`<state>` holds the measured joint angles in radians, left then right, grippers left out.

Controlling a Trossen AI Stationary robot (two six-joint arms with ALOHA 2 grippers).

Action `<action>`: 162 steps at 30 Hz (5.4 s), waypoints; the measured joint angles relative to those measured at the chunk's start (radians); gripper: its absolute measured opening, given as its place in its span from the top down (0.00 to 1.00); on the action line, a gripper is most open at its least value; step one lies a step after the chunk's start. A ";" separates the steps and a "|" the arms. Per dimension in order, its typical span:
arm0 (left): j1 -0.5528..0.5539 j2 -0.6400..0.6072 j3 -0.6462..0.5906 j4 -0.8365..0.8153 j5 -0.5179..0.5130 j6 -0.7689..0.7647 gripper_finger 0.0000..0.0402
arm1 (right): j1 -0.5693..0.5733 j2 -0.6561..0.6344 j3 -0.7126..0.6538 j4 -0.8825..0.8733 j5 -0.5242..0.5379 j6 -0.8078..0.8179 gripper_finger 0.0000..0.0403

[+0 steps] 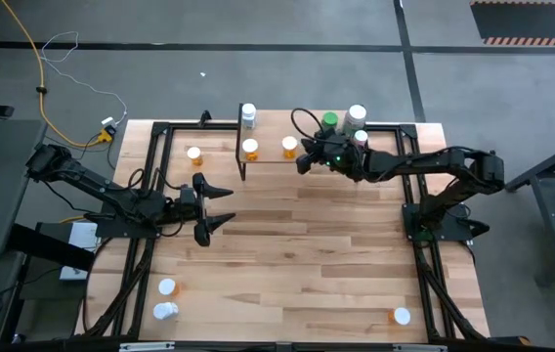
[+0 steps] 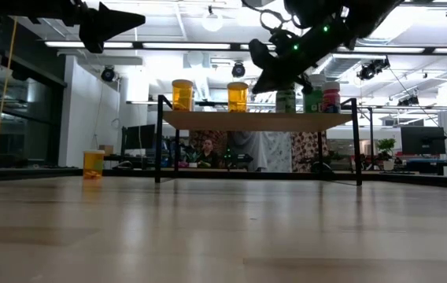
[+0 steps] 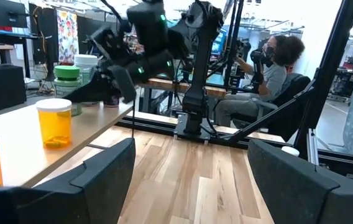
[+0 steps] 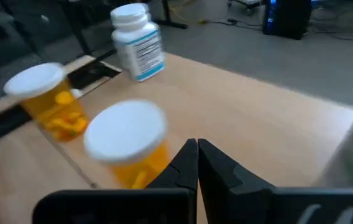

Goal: Pick and place medicine bottles onto shelf by color
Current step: Put the orange pill bottle on the shelf

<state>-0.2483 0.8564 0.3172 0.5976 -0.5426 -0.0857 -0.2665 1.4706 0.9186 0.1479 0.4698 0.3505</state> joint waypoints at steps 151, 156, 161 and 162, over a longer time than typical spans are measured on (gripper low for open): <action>0.000 0.000 0.000 0.004 -0.019 0.010 0.25 | -0.080 0.402 0.390 0.082 -0.468 -0.036 1.00; 0.000 0.000 0.000 0.005 -0.019 0.010 0.25 | -0.080 0.402 0.390 0.103 -0.459 -0.036 1.00; 0.000 0.000 0.000 0.006 -0.019 0.010 0.25 | -0.080 0.402 0.390 0.141 -0.463 -0.034 1.00; 0.000 0.000 0.000 0.006 -0.019 0.010 0.25 | -0.080 0.402 0.390 0.141 -0.465 -0.033 1.00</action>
<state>-0.2485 0.8566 0.3172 0.6035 -0.5617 -0.0753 -0.3470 1.8729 1.3088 0.2888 0.0051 0.3171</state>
